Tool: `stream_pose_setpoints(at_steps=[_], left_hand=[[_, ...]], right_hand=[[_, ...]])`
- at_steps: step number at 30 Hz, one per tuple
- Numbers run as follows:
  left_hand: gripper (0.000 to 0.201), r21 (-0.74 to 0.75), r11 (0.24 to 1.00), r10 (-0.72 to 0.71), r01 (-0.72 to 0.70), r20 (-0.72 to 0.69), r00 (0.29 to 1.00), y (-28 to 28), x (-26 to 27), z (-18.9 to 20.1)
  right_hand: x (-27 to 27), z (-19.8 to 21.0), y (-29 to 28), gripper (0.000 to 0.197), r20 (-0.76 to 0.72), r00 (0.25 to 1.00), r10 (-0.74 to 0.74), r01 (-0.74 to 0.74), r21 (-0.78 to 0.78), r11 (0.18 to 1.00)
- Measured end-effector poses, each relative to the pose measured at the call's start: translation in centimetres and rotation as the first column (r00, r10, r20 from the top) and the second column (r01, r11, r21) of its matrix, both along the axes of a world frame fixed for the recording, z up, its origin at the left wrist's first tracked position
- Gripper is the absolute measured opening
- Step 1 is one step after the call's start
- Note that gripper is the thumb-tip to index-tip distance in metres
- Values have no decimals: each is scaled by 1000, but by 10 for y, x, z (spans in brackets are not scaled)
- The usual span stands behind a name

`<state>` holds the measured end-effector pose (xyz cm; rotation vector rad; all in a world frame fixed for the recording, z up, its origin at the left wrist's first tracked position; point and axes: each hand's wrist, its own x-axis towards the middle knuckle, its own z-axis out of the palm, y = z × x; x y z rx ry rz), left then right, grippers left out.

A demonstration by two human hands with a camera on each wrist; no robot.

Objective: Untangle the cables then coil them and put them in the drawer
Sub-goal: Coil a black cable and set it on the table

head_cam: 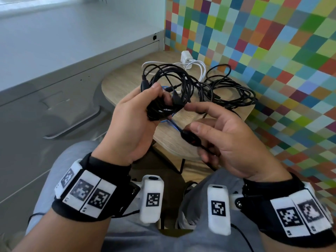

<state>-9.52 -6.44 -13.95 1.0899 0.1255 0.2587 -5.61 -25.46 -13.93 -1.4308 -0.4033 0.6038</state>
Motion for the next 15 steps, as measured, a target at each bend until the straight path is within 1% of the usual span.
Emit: stream_pose_setpoints(at_steps=[3, 7, 9, 11, 13, 15], left_hand=[[20, -32, 998, 51, -51, 10, 999, 9, 4, -2], [18, -114, 990, 80, -77, 21, 997, 11, 4, -1], [27, -177, 979, 110, -104, 23, 994, 8, 4, 3], [33, -265, 952, 165, -153, 21, 986, 8, 4, 6], [30, -306, 934, 199, -186, 12, 980, 11, 5, 8], [26, -314, 933, 189, -174, 18, 982, 14, 5, 7]], right_hand=[[4, 0, -4, 40, 70, 997, -21, 24, -41, 999], [7, -2, -8, 28, 225, 974, -29, 60, -133, 989], [8, -4, -9, 23, 291, 956, -26, 81, -178, 981], [9, -5, -10, 26, 349, 936, -52, 129, -202, 971], [12, -5, -11, 30, 396, 911, -114, 207, -202, 957], [15, -6, -13, 36, 428, 887, -173, 271, -181, 945]])
